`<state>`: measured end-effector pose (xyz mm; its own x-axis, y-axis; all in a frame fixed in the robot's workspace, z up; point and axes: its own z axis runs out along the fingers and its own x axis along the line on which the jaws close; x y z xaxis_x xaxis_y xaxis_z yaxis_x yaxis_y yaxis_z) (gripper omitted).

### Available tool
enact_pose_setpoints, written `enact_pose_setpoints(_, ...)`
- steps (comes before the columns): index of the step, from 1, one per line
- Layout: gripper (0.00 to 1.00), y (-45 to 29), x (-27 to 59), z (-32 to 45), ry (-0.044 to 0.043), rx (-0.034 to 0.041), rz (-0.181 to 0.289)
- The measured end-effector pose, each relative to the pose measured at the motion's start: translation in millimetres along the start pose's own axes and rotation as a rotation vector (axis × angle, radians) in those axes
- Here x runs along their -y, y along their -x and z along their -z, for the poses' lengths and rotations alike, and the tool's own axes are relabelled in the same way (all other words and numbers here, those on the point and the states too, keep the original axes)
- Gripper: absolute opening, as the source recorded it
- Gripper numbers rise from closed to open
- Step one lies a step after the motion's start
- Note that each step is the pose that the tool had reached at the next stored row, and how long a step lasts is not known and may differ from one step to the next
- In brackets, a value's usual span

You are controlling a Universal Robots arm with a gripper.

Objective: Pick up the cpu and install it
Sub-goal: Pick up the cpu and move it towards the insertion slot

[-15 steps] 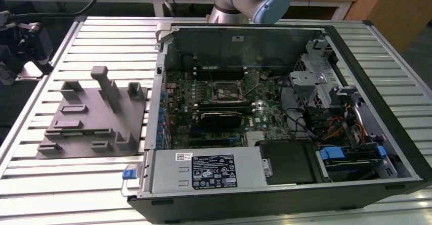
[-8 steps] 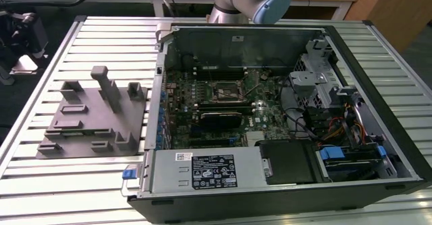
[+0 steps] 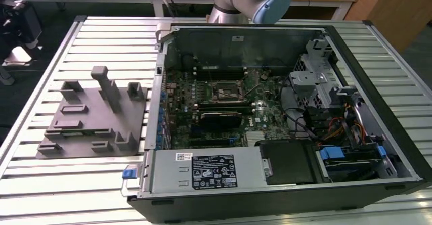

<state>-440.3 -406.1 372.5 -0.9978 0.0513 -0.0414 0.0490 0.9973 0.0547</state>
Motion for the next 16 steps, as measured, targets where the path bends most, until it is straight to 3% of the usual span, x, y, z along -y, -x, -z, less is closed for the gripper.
enact_pose_setpoints(7, 0.54, 0.6, -0.8, 14.2, 0.0002, 0.0026, 0.000)
enact_pose_setpoints(16, 0.54, 3.2, -1.0, 14.7, 0.0001, 0.0025, 0.000)
